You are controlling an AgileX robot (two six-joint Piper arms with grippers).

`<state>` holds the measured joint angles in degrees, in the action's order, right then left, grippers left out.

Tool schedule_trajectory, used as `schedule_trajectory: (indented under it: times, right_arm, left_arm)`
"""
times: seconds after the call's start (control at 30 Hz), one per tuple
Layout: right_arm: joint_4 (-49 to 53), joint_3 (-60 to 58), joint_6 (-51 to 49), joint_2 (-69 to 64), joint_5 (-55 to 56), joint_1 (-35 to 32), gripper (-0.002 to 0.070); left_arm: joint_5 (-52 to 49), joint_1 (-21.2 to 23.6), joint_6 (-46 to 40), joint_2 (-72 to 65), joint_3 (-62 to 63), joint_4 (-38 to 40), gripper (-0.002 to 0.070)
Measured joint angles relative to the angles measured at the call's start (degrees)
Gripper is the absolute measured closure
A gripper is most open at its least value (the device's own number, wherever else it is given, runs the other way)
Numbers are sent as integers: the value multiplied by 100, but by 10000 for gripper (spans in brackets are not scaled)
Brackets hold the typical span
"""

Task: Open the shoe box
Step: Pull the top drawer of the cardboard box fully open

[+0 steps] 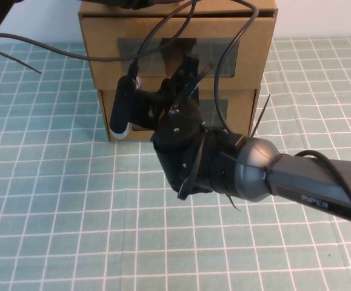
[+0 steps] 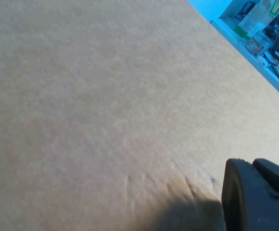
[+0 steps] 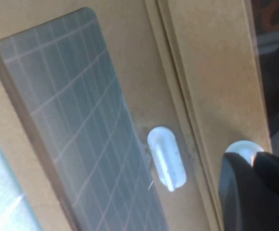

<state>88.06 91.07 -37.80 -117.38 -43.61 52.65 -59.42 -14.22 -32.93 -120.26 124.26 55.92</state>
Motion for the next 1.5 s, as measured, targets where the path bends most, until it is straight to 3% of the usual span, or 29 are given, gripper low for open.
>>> schedule_trajectory:
  times: [0.57,0.83,1.2,1.5]
  right_arm:
    - [-477,-284,353,317,-87,266,665]
    - [493,-1731,-519,1170,183,529,666]
    - [265,-2554,-902,1782,-446,1360,669]
    - [39,-2715,-954,1782,-468,1436,668]
  left_arm:
    - [-12,5,13,0,0,8,680]
    - [-64,5,13,0,0,22,680]
    - [-124,5,35,0,0,22,680]
    - [-137,5,39,0,0,35,680]
